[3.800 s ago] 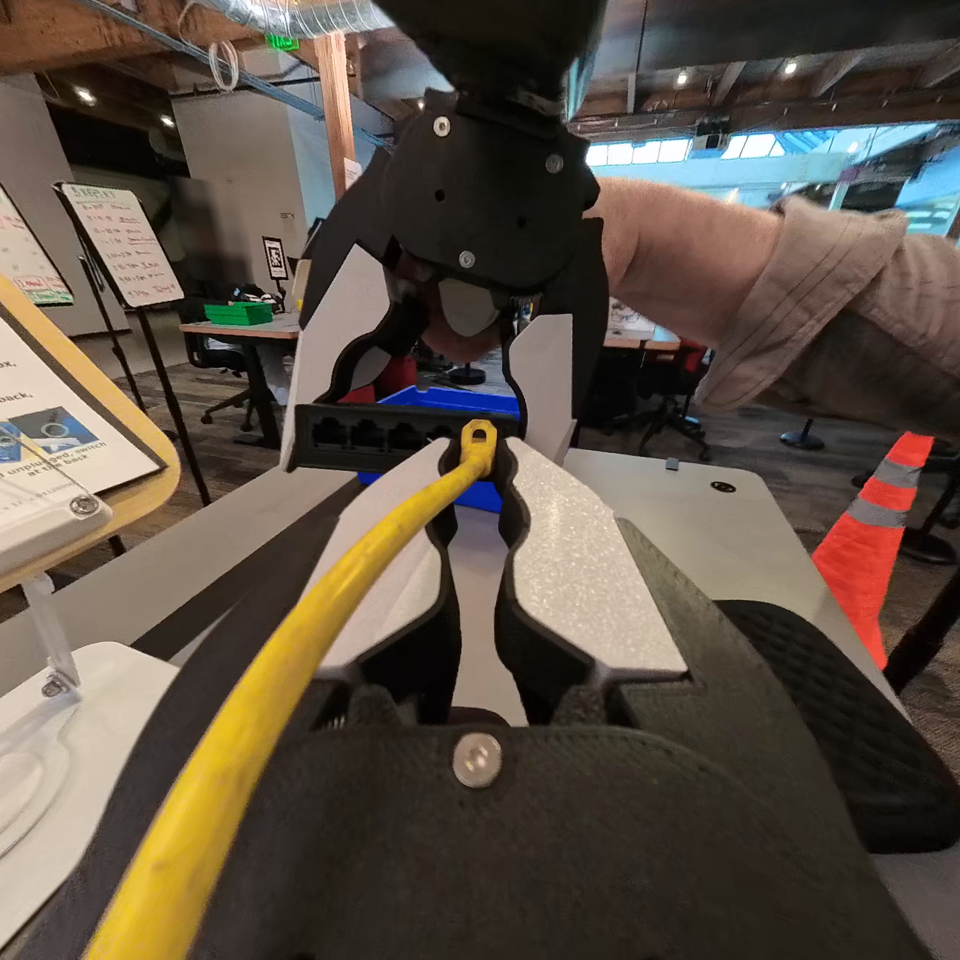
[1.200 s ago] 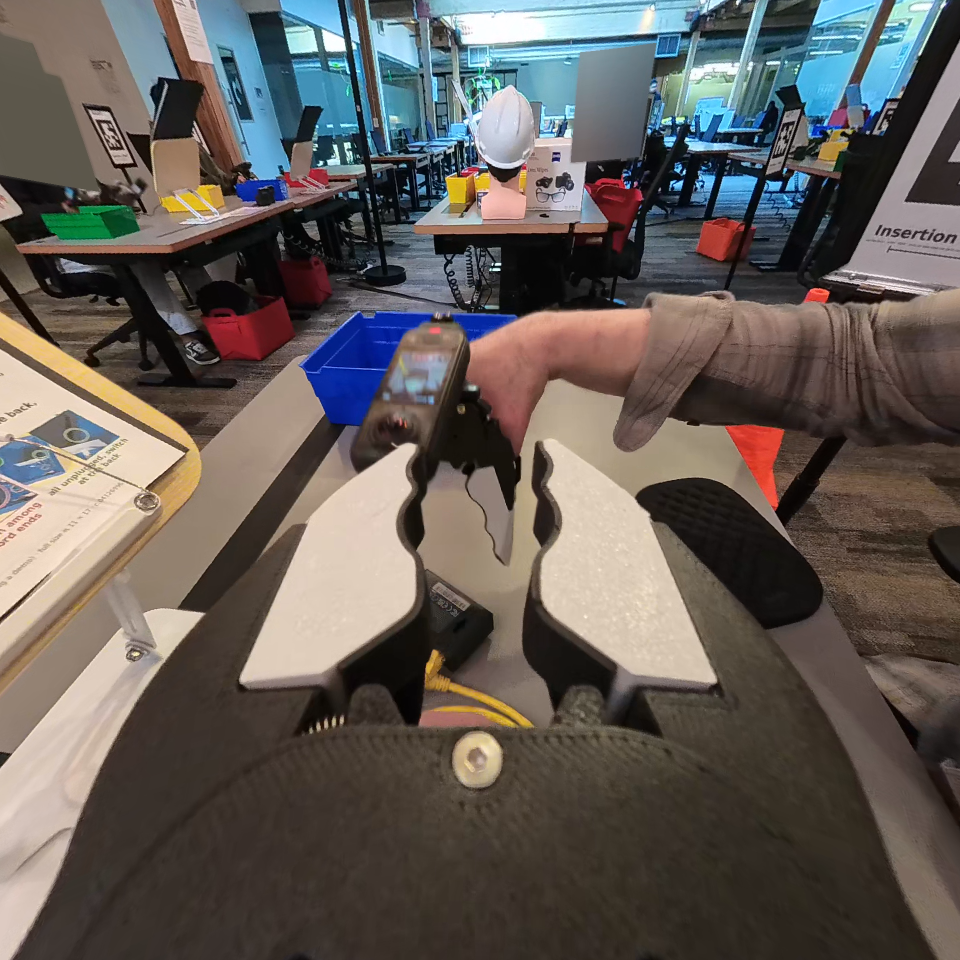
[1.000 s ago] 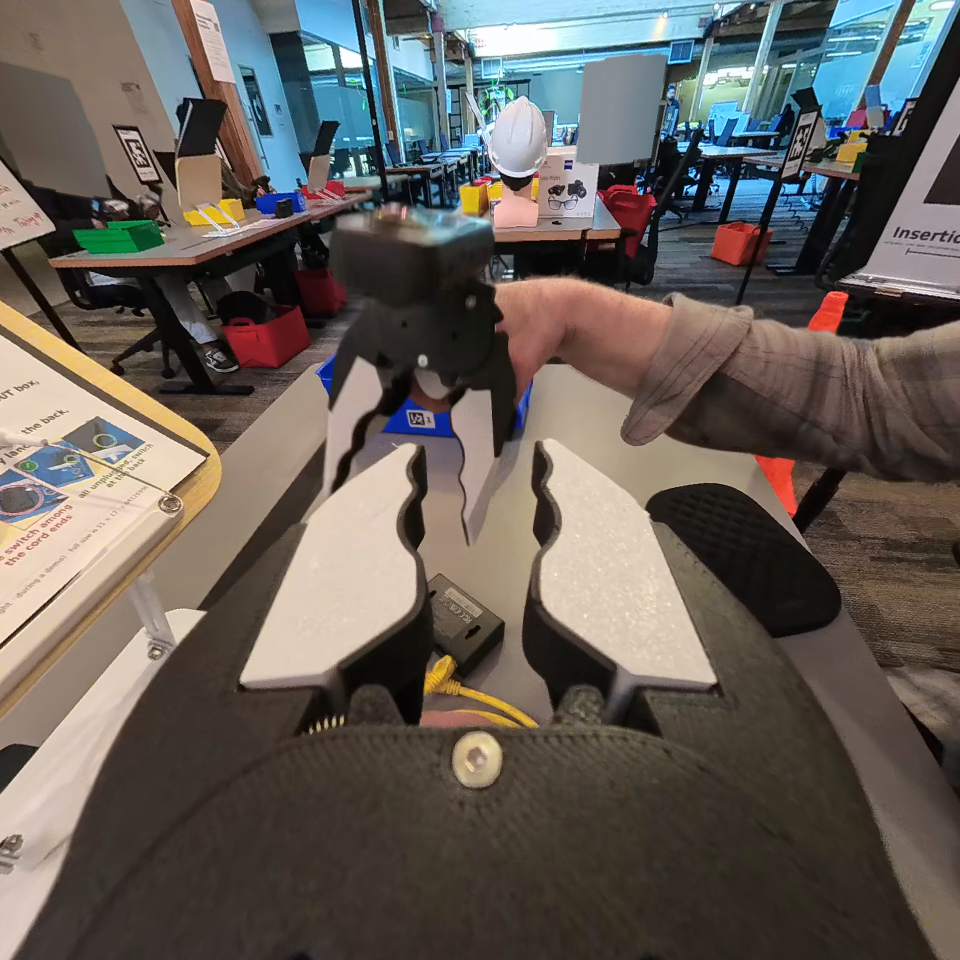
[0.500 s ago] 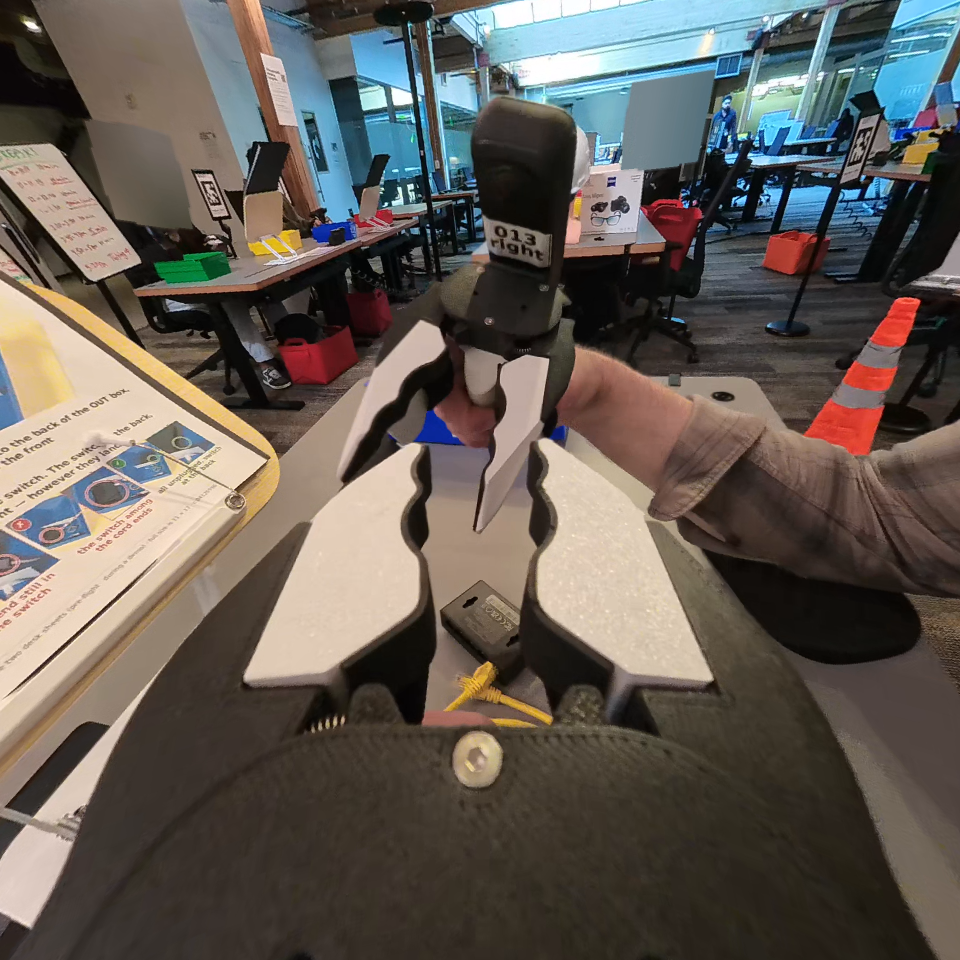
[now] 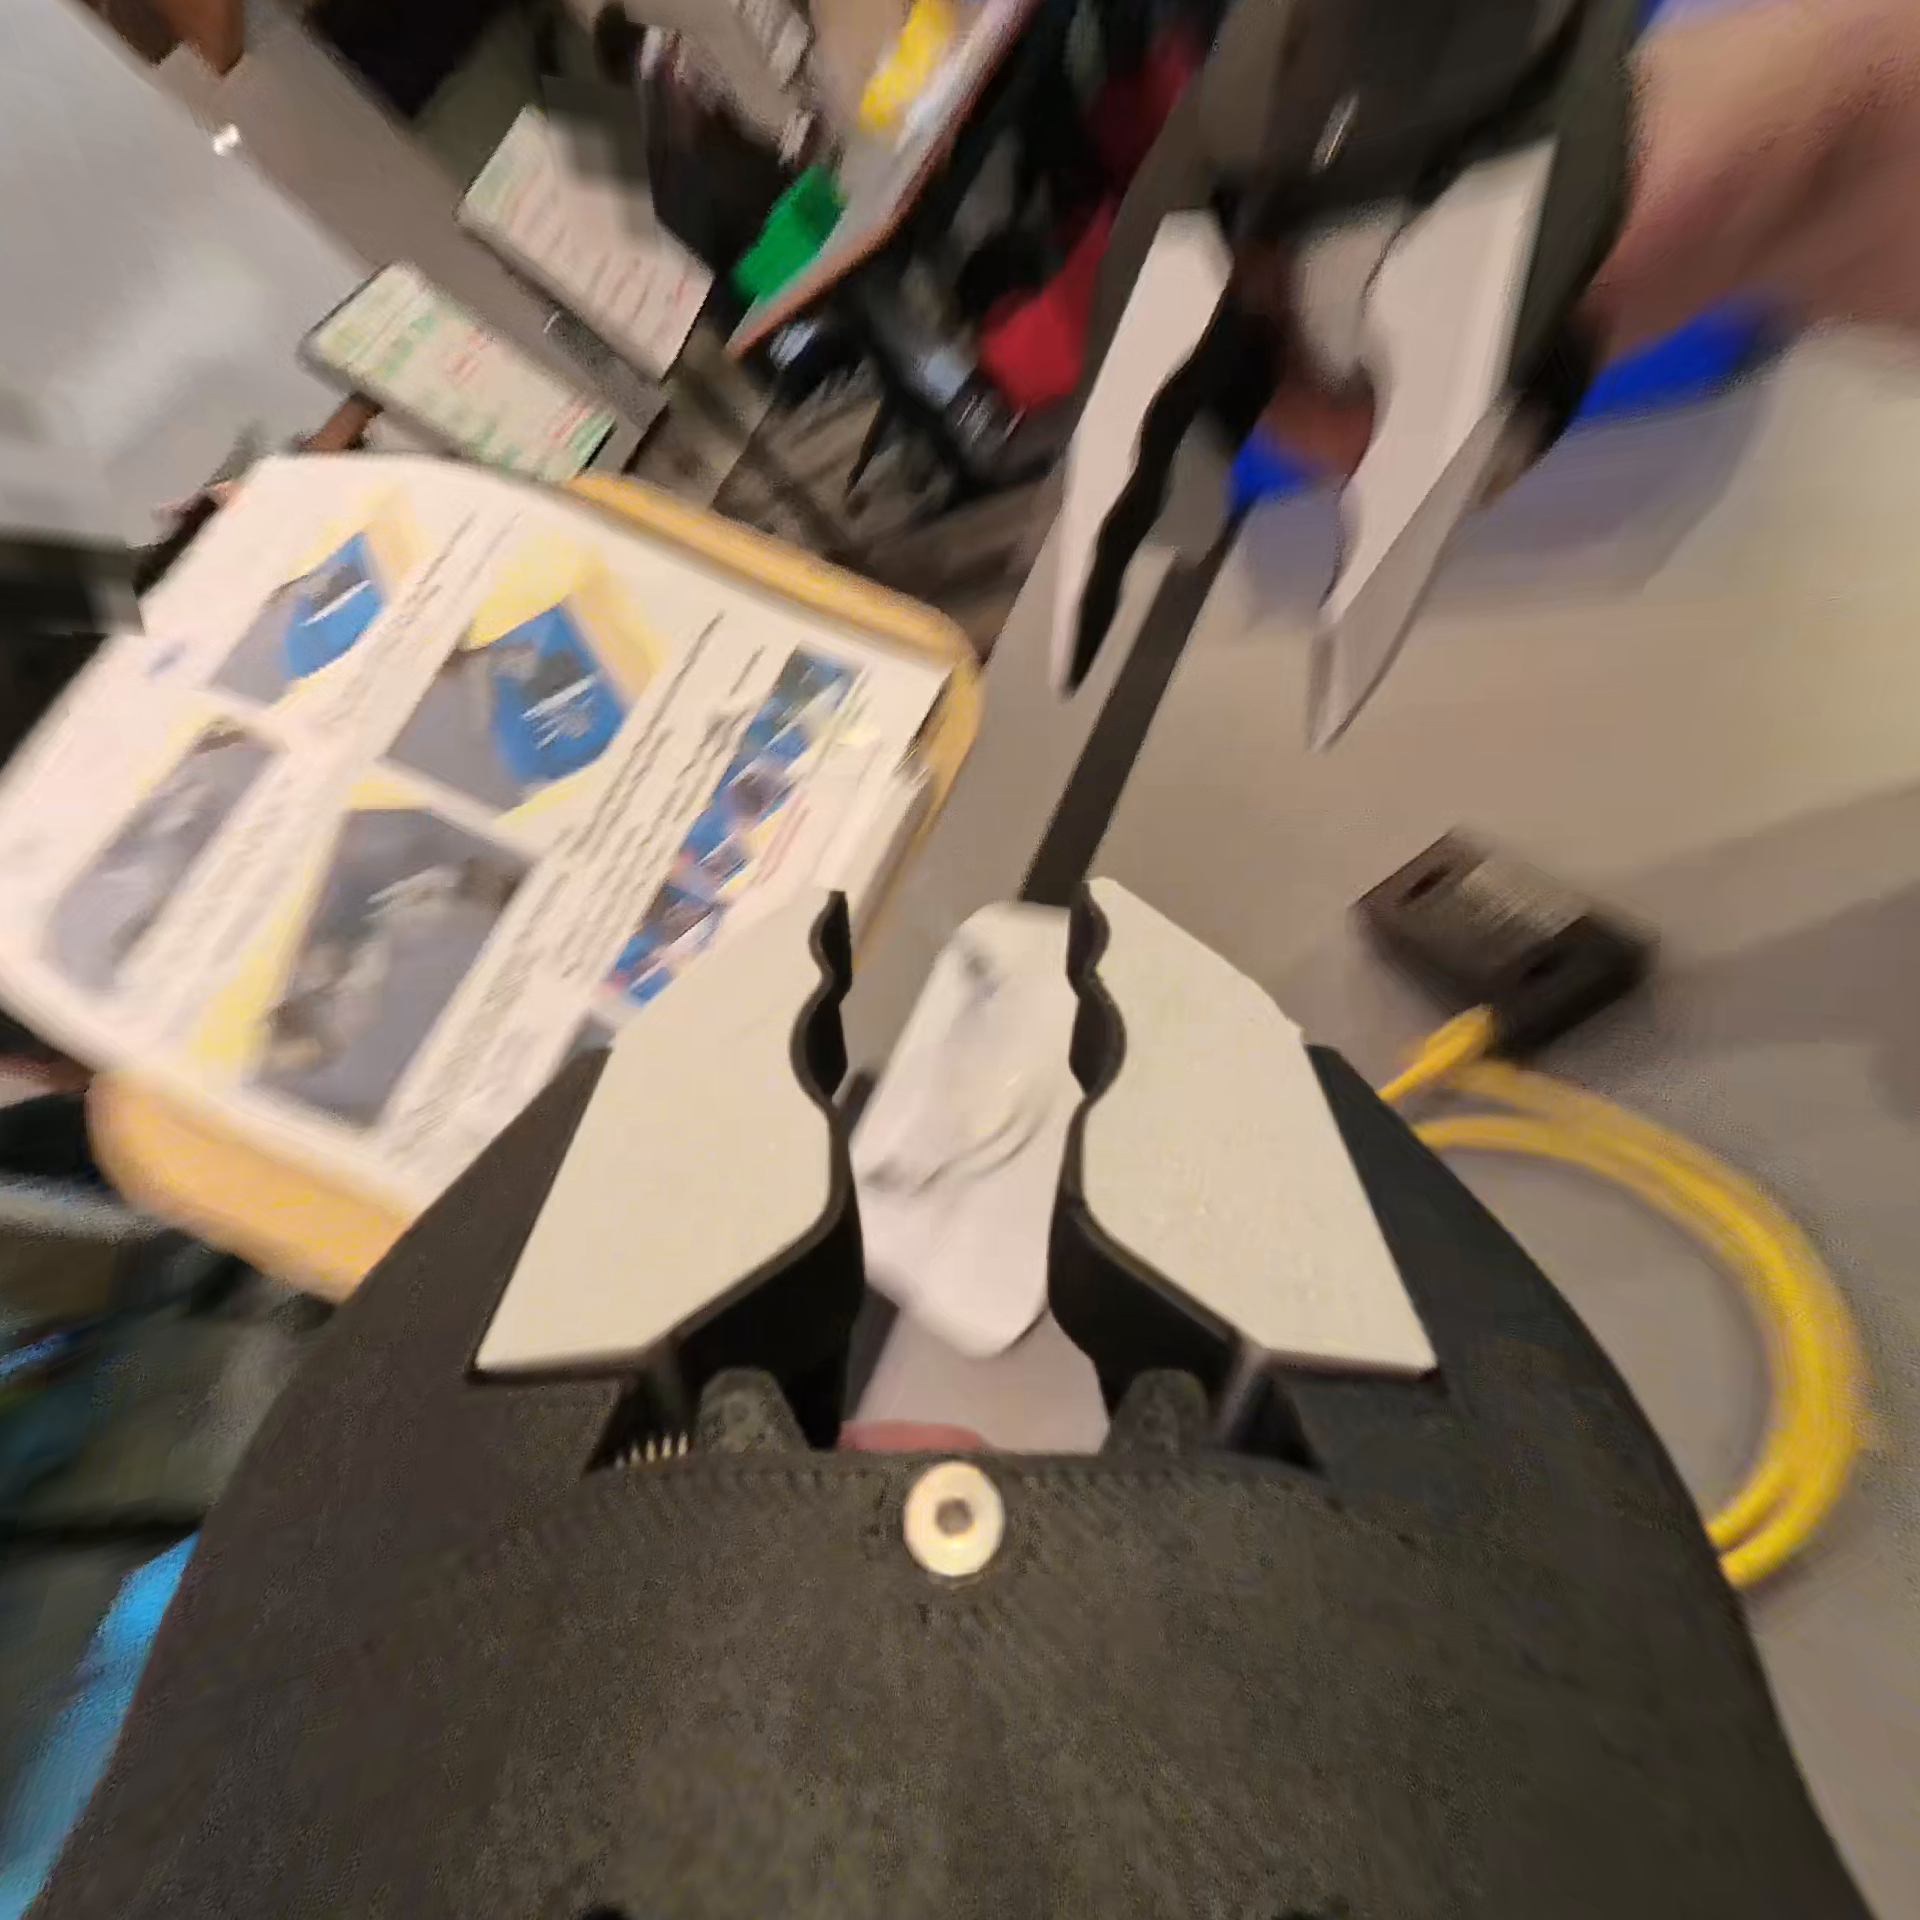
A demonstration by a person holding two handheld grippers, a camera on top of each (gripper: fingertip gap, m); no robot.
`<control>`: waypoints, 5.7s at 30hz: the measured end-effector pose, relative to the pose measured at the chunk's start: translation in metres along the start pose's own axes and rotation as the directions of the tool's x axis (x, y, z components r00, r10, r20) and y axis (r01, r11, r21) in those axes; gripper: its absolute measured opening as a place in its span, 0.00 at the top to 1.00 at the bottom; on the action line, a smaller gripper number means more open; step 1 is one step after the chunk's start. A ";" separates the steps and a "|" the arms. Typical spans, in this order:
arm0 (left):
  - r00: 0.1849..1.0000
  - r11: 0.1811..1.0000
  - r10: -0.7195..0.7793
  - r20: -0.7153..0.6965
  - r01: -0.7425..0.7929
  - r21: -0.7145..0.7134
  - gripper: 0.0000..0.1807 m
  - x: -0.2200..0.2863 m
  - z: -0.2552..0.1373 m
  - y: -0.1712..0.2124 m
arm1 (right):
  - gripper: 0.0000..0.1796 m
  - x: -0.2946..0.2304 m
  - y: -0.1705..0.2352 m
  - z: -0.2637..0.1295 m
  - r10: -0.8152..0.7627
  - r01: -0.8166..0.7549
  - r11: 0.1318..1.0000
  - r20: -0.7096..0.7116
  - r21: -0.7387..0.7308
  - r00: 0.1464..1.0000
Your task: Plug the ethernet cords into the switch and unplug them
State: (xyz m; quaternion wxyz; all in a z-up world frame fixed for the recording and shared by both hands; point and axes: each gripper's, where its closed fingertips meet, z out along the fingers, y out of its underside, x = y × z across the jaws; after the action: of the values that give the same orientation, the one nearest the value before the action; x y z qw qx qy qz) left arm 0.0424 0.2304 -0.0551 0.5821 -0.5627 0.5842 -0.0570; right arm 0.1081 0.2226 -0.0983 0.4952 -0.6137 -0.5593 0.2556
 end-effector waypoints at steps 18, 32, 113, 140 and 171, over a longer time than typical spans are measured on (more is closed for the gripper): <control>0.647 0.329 -0.470 0.601 0.760 -0.561 0.71 -0.028 -0.276 0.360 | 0.66 -0.003 0.008 0.001 -0.022 0.022 0.999 -0.002 -0.041 1.000; 0.637 0.057 -0.420 0.647 0.730 -0.681 0.95 -0.005 -0.279 0.423 | 0.66 -0.010 0.008 0.013 -0.016 0.017 1.000 0.056 -0.024 0.998; 0.880 0.598 0.444 0.170 -0.150 -0.788 0.97 -0.127 -0.271 0.166 | 0.63 -0.060 -0.084 0.069 -0.074 0.046 0.970 0.109 0.239 0.991; 0.856 0.876 0.344 -0.386 -0.440 -0.196 0.97 0.028 -0.087 0.018 | 0.95 -0.081 -0.106 0.054 -0.341 0.321 0.884 0.000 0.338 0.940; 0.316 0.050 -0.786 -0.532 0.889 0.455 0.43 -0.024 -0.053 -0.039 | 0.95 -0.020 -0.137 0.017 -0.003 0.155 0.861 -0.300 0.484 0.954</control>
State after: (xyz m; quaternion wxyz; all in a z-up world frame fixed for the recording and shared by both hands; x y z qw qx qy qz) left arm 0.0189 0.2027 0.0044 0.5549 -0.5248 0.1141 -0.6353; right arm 0.0293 0.1936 0.0132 0.7241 -0.4706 -0.4199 0.2791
